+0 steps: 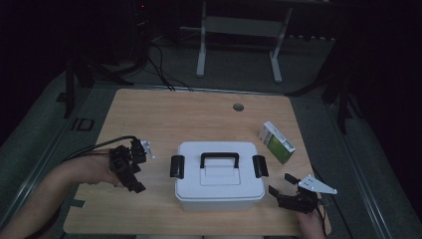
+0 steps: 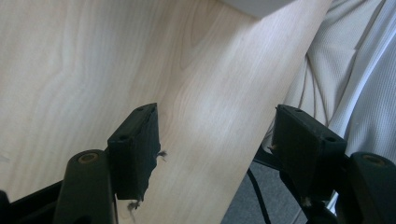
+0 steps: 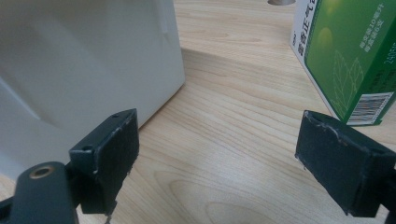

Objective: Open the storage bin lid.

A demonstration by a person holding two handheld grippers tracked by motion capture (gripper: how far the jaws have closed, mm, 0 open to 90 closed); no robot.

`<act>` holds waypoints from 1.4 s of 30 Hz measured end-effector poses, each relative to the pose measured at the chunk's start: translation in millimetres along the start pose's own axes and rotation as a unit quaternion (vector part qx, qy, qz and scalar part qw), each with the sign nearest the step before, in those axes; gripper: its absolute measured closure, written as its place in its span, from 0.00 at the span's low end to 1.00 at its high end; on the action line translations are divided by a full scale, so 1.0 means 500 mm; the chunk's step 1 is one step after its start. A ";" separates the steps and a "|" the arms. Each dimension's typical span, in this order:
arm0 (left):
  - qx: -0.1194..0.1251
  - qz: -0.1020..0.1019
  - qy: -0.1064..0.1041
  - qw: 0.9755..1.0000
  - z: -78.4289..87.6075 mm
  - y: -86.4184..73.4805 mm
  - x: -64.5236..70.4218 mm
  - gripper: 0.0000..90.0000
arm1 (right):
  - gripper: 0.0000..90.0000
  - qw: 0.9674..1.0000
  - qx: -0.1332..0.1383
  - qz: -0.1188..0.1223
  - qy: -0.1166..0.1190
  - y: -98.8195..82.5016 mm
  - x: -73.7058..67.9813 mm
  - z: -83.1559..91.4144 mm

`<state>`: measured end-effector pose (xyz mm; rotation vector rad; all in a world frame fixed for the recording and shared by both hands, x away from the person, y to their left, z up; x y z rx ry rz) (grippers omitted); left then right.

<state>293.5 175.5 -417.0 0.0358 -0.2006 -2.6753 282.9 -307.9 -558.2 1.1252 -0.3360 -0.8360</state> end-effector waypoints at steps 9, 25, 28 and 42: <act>0.010 -0.044 0.015 0.999 0.037 0.071 0.020 0.36 | 0.15 1.000 -0.002 0.002 0.001 0.000 0.000 -0.001; 0.019 -0.094 0.019 0.995 0.058 0.169 0.039 0.36 | 0.15 1.000 -0.008 0.003 0.007 -0.003 -0.002 -0.003; 0.017 -0.098 0.021 0.995 0.055 0.186 0.039 0.36 | 0.15 1.000 -0.007 0.003 0.008 -0.003 -0.002 -0.003; 0.010 -0.120 0.021 0.992 0.045 0.251 0.043 0.36 | 0.15 1.000 -0.008 0.000 0.014 -0.004 -0.001 -0.002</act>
Point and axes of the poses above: each handheld gripper's, and its own axes: z roughly backward along the jaws, y roughly out of its top, x roughly to its right, the point moved 3 cm from there along -z, roughly forward along the jaws, and after that the axes turned 6 degrees about y, right-handed, at the moved point
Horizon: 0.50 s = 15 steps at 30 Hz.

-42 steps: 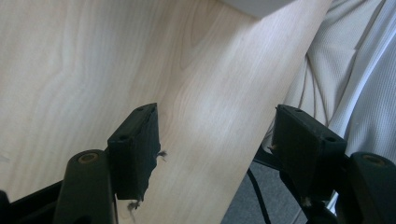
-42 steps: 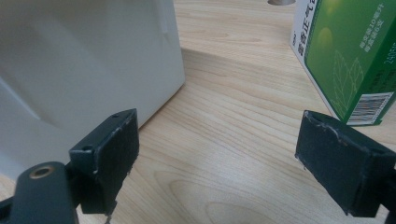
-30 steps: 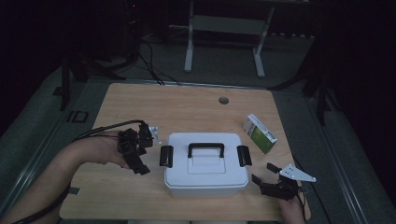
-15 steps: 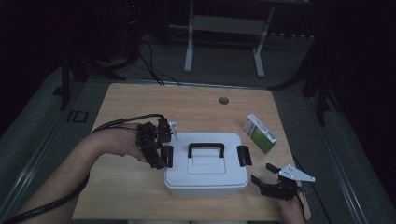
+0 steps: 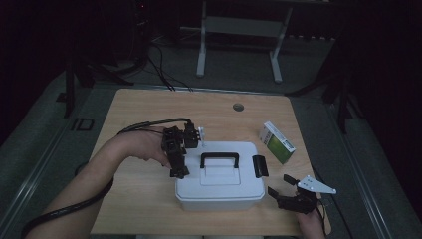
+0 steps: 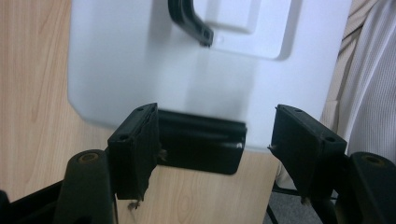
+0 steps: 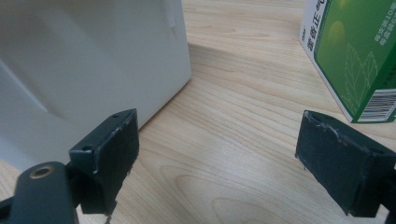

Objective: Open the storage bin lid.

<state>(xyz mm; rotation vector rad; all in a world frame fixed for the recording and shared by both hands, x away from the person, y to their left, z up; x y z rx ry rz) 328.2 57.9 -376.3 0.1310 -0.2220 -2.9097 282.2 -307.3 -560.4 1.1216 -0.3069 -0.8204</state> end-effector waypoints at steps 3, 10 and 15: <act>-0.008 -0.010 0.004 1.000 -0.004 0.015 0.000 0.36 | 0.15 1.000 0.001 0.002 0.001 0.000 -0.001 0.000; -0.009 -0.028 0.008 1.000 -0.007 0.051 -0.001 0.36 | 0.15 1.000 0.001 0.004 0.001 0.000 -0.001 0.001; -0.012 -0.038 0.011 0.999 -0.014 0.069 -0.007 0.36 | 0.15 1.000 0.000 0.005 0.004 -0.001 -0.002 0.000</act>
Point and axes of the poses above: each handheld gripper's, and its own axes: z roughly backward along the jaws, y roughly out of its top, x roughly to its right, the point moved 3 cm from there along -z, roughly forward along the jaws, and after that the axes turned 6 degrees about y, right-handed, at the moved point
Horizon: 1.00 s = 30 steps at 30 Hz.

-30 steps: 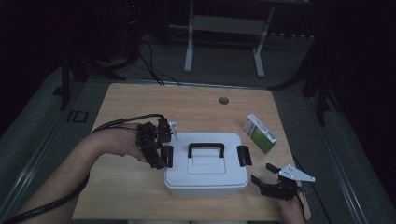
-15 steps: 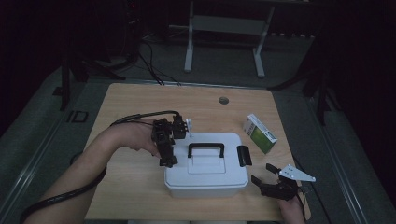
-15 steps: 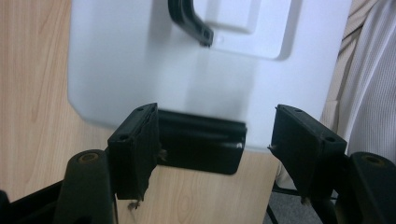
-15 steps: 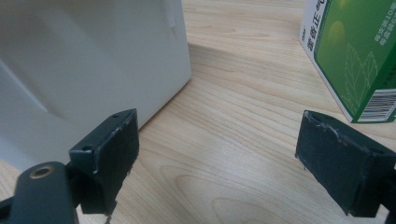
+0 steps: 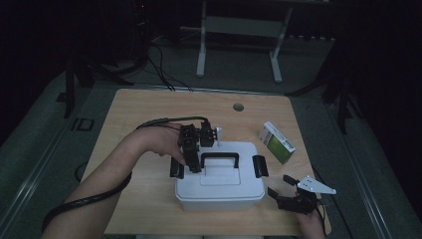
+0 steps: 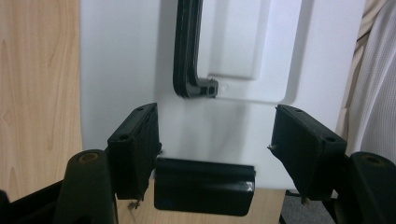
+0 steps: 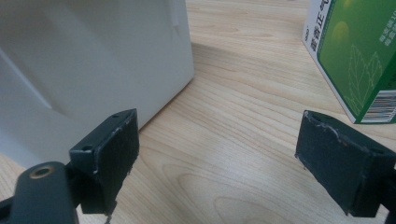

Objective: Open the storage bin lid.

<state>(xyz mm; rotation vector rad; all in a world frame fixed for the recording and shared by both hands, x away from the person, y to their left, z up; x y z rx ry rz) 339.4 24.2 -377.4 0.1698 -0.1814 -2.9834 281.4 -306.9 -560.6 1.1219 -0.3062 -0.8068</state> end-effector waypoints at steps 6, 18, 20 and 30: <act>0.001 -0.010 0.005 1.000 -0.008 0.019 -0.005 0.36 | 0.15 1.000 0.001 -0.002 0.001 0.000 0.000 0.001; -0.003 -0.025 -0.003 1.000 -0.021 0.058 -0.014 0.58 | 0.15 1.000 0.001 -0.001 0.005 0.000 0.000 0.001; -0.009 -0.024 -0.008 1.000 -0.026 0.058 -0.013 0.61 | 0.15 1.000 0.001 -0.001 0.006 -0.001 0.000 0.001; -0.028 -0.038 -0.016 0.999 -0.037 0.059 -0.010 0.79 | 0.15 1.000 0.001 -0.002 0.007 0.000 0.000 0.001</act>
Point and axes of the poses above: each handheld gripper's, and its own axes: z roughly backward along the jaws, y roughly out of its top, x roughly to its right, the point moved 3 cm from there along -z, roughly forward along the jaws, and after that the axes turned 6 degrees about y, right-handed, at the moved point
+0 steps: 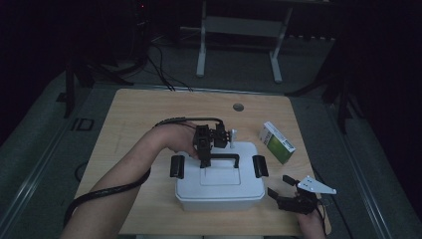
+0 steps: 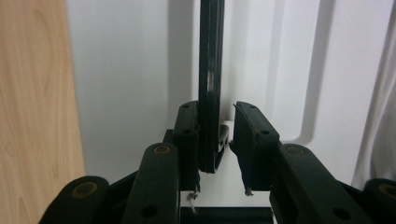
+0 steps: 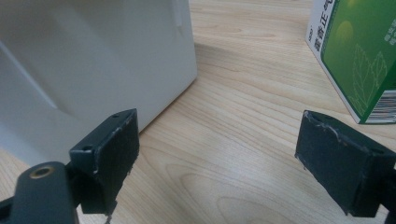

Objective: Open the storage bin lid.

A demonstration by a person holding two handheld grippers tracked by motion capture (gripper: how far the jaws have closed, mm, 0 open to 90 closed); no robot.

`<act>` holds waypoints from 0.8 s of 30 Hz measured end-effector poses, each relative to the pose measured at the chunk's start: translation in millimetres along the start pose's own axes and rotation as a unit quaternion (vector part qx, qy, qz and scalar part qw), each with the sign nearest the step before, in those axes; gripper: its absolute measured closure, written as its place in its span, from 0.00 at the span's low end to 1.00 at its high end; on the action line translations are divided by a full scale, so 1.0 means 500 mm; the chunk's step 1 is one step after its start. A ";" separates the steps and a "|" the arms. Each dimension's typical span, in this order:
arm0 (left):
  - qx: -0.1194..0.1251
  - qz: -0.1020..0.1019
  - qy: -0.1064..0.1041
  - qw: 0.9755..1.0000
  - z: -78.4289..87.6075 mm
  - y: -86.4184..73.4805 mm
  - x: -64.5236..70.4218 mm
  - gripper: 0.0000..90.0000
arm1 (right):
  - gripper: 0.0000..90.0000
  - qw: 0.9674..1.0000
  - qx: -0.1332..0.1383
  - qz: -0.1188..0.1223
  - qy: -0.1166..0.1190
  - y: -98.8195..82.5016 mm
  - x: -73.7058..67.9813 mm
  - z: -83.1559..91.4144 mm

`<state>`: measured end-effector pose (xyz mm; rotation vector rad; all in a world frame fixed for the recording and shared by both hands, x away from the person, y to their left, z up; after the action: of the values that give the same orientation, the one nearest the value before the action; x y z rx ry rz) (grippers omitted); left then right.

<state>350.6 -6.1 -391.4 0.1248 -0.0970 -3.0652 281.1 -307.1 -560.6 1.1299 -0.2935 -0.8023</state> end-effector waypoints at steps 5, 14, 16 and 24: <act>-0.013 0.001 -0.007 1.000 -0.009 0.003 0.001 0.81 | 0.15 1.000 0.000 0.000 0.000 0.000 0.000 -0.001; -0.007 -0.002 -0.011 1.000 -0.010 0.028 0.001 0.81 | 0.15 1.000 -0.001 -0.001 0.002 0.000 0.000 0.000; -0.004 -0.002 -0.012 1.000 -0.009 0.032 0.001 0.81 | 0.15 1.000 0.000 -0.001 0.002 0.000 0.000 0.000; -0.010 0.002 -0.020 1.000 -0.008 0.042 0.000 0.93 | 0.15 1.000 -0.002 0.000 0.002 -0.001 0.001 0.000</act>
<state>352.4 -27.4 -393.8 0.0611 -0.0690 -3.0648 281.3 -307.3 -561.1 1.1279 -0.2881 -0.7994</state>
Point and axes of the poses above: each handheld gripper's, and its own axes: z roughly backward along the jaws, y roughly out of its top, x roughly to its right, the point moved 3 cm from there along -z, roughly forward along the jaws, and after that the axes turned 6 degrees about y, right-handed, at the moved point
